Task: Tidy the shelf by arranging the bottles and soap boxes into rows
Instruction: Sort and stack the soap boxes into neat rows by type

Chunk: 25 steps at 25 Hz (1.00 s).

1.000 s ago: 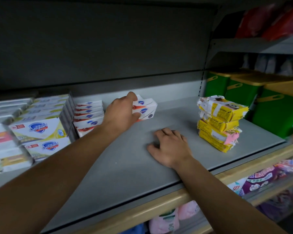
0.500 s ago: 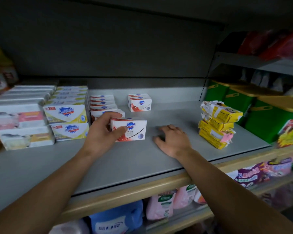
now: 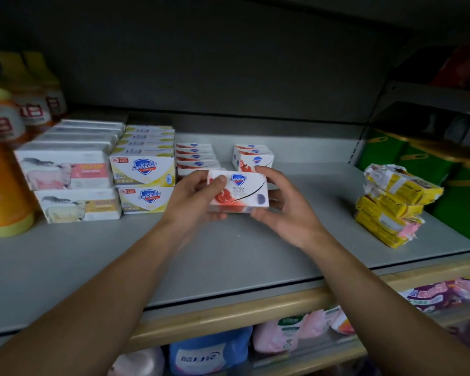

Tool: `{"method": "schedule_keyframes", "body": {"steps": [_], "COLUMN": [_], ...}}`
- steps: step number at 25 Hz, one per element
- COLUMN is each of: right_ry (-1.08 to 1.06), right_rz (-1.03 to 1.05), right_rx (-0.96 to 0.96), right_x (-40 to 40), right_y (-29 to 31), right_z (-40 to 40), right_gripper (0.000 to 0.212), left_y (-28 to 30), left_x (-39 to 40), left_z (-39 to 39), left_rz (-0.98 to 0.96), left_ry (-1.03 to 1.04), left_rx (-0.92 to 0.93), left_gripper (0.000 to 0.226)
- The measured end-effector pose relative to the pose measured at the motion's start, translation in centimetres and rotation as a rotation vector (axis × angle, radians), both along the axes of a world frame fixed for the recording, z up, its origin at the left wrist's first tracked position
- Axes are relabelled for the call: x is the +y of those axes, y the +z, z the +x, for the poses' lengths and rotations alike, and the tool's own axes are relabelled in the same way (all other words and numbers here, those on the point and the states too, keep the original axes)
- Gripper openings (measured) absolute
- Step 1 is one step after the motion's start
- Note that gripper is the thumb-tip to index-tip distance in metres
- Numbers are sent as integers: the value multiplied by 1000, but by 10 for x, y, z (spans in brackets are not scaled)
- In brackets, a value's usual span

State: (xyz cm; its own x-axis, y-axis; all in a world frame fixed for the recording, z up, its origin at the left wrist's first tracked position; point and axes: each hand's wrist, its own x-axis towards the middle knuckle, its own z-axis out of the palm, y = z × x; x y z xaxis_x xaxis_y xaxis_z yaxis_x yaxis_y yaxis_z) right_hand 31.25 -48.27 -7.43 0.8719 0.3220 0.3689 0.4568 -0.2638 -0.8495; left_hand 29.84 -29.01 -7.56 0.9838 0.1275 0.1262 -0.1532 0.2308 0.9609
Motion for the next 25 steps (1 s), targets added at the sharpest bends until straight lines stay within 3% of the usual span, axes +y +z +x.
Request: {"method": "schedule_keyframes", "body": {"steps": [4, 6, 10, 14, 18, 21, 25], "right_ry": [-64, -125, -213, -228, -245, -295, -137], "right_rz": [201, 338, 399, 273, 251, 331, 419], "right_rx": [59, 122, 282, 353, 317, 192, 107], "right_x": [6, 10, 17, 16, 16, 15, 12], "right_y": [3, 3, -11, -21, -19, -17, -18], "right_z": [6, 10, 14, 19, 14, 8, 6], "right_gripper": [46, 30, 40, 52, 45, 34, 46], "left_y": [5, 2, -4, -5, -7, -7, -5], "left_x": [4, 3, -2, 0, 1, 0, -1], "left_z": [1, -1, -1, 2, 3, 2, 1], "left_rz": [-168, -95, 264, 355, 333, 114, -91], "left_ry": [-115, -116, 36, 114, 95, -52, -79], "left_rx": [-10, -29, 37, 95, 99, 120, 78], "left_gripper": [13, 11, 66, 80, 71, 42, 10]}}
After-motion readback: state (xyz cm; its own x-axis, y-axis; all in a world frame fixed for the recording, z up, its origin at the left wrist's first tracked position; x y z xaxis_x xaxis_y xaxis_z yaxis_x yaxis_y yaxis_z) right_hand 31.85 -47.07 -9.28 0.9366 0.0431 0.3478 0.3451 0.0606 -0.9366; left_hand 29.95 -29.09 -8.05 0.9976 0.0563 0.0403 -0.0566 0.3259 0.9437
